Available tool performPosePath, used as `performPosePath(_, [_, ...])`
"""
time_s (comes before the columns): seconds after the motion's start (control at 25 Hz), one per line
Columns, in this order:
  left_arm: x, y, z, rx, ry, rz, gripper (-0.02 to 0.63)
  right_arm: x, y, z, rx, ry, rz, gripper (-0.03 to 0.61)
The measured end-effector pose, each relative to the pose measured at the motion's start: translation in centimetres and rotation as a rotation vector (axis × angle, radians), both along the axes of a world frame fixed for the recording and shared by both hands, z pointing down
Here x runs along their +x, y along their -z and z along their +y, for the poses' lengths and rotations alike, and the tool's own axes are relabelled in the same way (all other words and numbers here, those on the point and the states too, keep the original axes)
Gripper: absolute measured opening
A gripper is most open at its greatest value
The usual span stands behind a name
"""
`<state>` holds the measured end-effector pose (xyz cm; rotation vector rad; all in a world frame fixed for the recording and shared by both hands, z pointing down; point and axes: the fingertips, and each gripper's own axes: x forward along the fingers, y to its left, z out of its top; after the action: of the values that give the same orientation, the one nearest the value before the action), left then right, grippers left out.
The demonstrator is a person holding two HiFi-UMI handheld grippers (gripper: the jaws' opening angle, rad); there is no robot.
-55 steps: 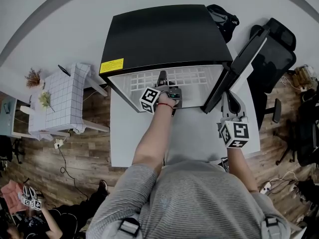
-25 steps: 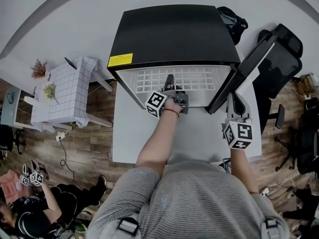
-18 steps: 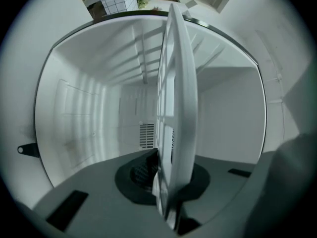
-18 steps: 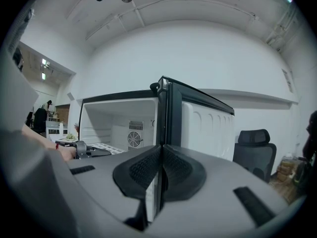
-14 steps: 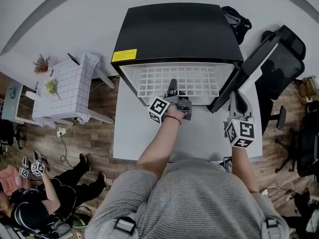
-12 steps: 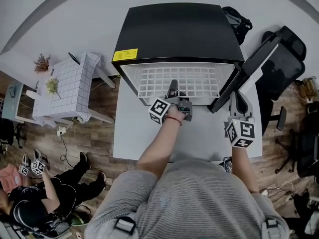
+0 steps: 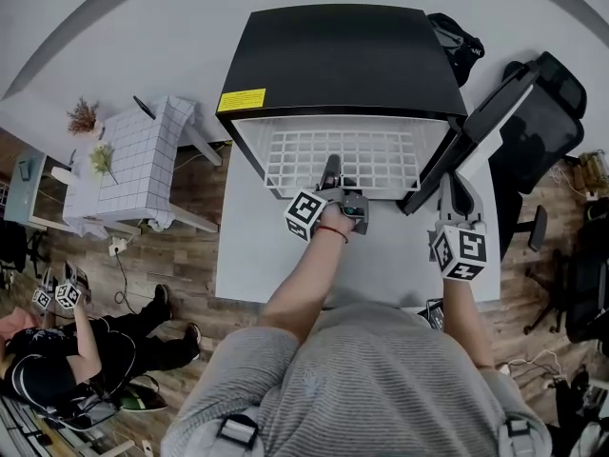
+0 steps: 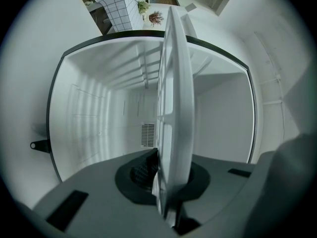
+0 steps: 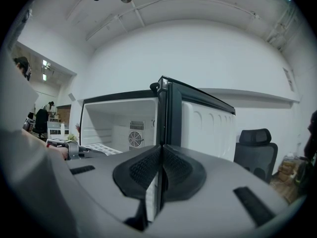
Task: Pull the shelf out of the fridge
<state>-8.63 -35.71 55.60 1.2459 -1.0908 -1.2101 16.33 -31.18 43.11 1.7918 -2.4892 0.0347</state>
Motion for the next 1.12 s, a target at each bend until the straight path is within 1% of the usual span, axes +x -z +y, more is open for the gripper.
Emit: performPosePath(1.12, [0.3, 0.1, 2.3, 0.004, 0.001, 0.000, 0.037, 0.0, 0.0, 0.1, -0.001, 0.011, -0.003, 0.014])
